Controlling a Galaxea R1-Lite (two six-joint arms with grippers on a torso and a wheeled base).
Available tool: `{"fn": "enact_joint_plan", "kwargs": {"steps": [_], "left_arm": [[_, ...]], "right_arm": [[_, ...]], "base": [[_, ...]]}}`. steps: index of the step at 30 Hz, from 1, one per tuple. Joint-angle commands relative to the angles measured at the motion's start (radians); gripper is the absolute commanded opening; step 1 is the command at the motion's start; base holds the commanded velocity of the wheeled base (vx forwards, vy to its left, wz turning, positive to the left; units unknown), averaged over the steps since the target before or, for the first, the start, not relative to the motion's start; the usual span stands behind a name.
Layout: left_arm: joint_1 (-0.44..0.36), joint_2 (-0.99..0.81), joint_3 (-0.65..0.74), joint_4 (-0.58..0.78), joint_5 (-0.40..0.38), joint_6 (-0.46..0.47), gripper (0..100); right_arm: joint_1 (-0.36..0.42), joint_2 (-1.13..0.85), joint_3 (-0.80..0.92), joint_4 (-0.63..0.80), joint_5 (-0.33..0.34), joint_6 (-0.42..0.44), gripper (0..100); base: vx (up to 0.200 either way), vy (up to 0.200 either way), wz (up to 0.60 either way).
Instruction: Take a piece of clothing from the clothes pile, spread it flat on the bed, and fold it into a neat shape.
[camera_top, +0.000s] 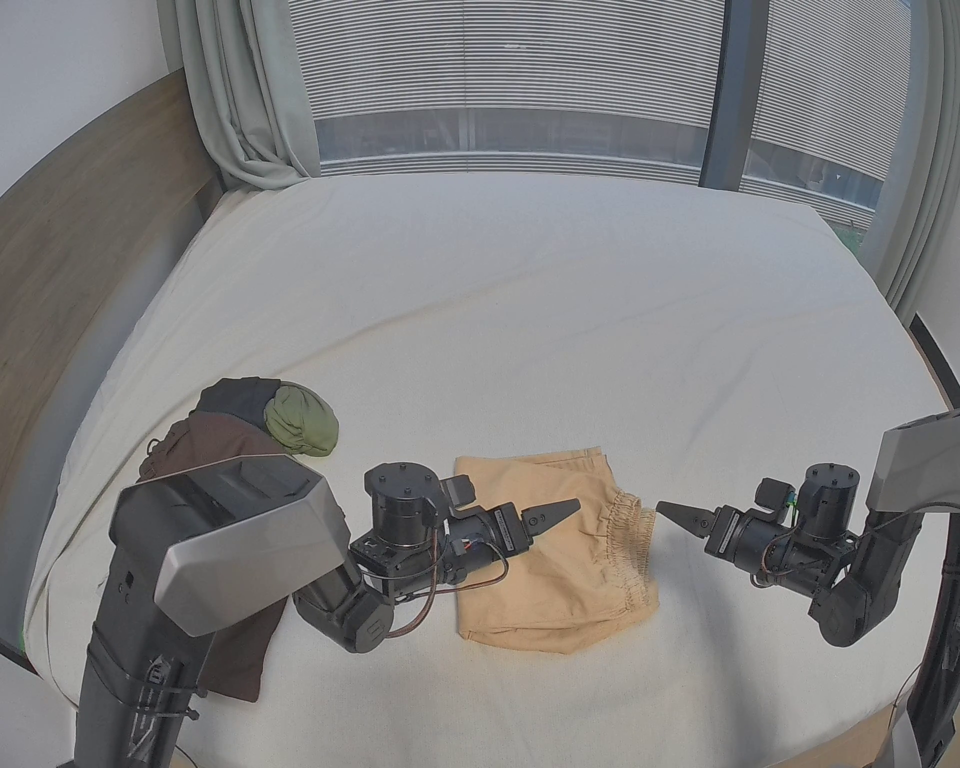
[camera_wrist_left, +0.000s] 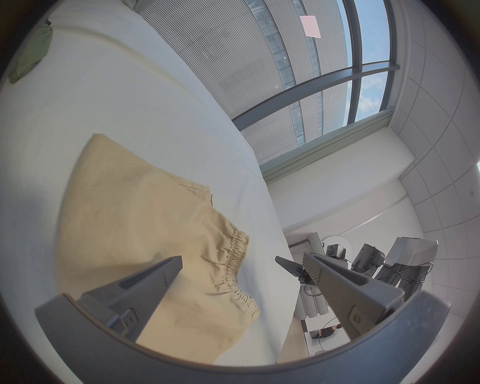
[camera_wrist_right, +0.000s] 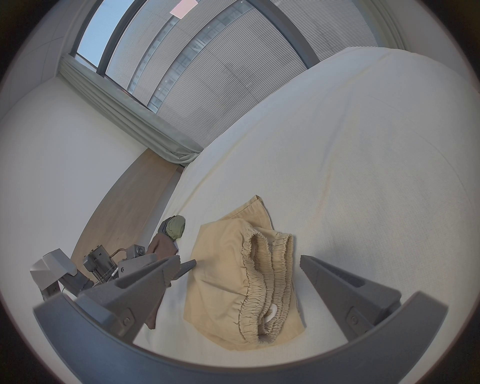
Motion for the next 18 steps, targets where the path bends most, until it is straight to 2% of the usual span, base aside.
{"fn": "enact_joint_plan", "kwargs": {"steps": [1,15,18], "left_arm": [[0.023,-0.027,0.057,-0.029,0.000,0.004,100],[0.107,-0.209,0.292,-0.110,-0.003,0.047,100],[0.155,-0.281,0.349,-0.118,-0.017,0.053,100]], "right_arm": [[0.006,0.002,0.003,0.000,0.000,0.000,100],[0.020,-0.008,0.015,0.000,0.000,0.000,100],[0.029,-0.009,0.015,0.000,0.000,0.000,100]], "base": [[0.000,0.000,0.00],[0.000,0.000,0.00],[0.000,0.000,0.00]]}}
